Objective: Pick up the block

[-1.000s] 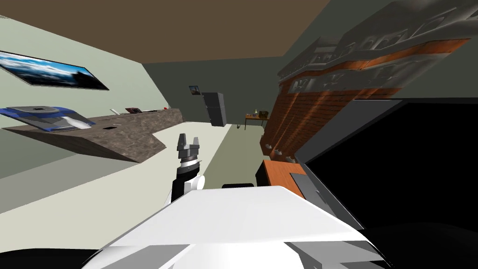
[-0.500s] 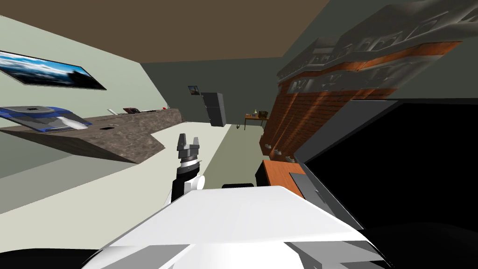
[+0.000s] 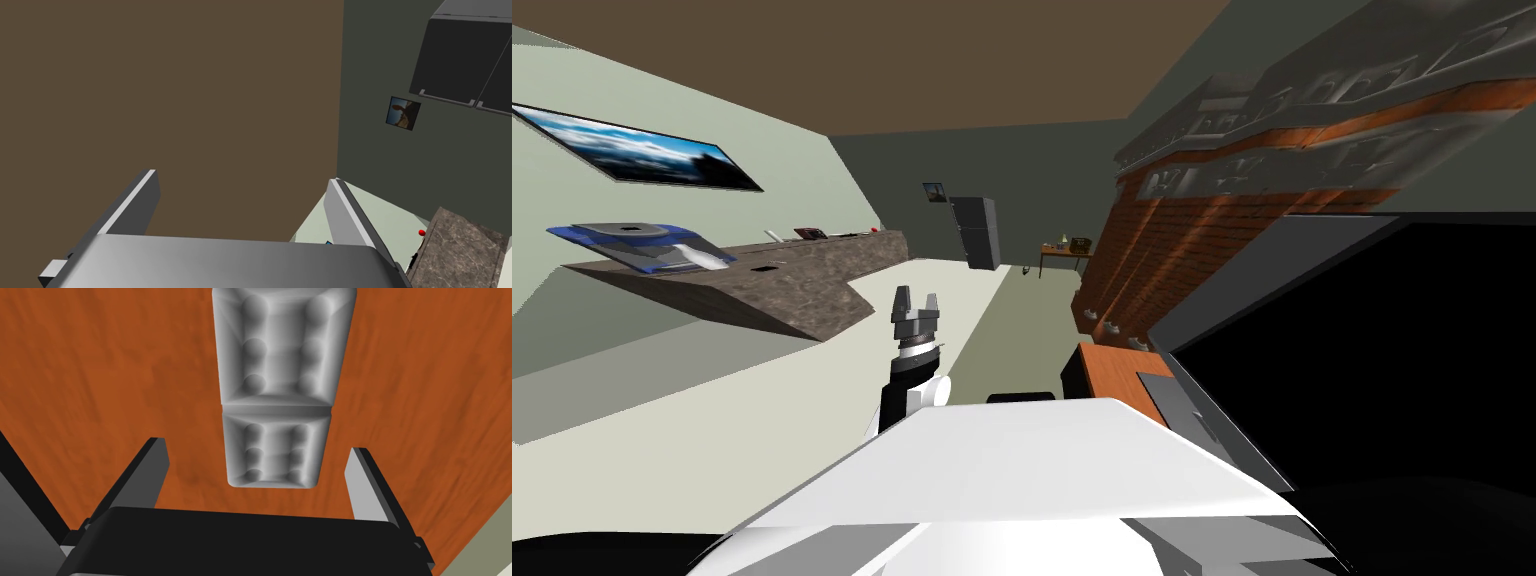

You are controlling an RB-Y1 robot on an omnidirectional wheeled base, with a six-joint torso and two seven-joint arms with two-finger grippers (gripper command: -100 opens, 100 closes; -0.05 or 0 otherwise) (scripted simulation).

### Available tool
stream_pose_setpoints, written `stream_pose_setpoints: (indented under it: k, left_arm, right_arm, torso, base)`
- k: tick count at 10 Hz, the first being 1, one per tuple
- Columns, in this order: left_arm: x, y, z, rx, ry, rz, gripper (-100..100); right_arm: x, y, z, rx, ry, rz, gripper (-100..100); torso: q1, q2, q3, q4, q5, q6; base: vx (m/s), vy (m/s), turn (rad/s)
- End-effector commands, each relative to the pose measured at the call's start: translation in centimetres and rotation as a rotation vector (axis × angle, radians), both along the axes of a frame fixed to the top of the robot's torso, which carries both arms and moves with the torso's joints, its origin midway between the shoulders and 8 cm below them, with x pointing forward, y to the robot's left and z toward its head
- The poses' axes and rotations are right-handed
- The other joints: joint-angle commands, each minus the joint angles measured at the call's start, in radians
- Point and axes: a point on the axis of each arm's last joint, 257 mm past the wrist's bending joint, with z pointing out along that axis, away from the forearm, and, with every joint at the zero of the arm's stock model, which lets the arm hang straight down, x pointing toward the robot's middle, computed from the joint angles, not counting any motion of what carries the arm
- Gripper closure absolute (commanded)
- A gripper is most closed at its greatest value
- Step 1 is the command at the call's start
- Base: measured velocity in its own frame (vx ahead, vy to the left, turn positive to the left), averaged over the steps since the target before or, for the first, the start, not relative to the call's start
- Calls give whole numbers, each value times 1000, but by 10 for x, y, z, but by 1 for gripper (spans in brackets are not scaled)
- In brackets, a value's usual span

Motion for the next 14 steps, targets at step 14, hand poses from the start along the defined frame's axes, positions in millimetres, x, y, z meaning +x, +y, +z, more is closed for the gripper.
stream_pose_setpoints:
  k: [14]
  left_arm:
    - [0, 0, 0, 0, 0, 0, 0]
  right_arm:
    - [-4, 8, -10, -15, 5, -97, -100]
  torso:
    - [-2, 1, 2, 3, -11, -2]
  base:
    - [-18, 18, 59]
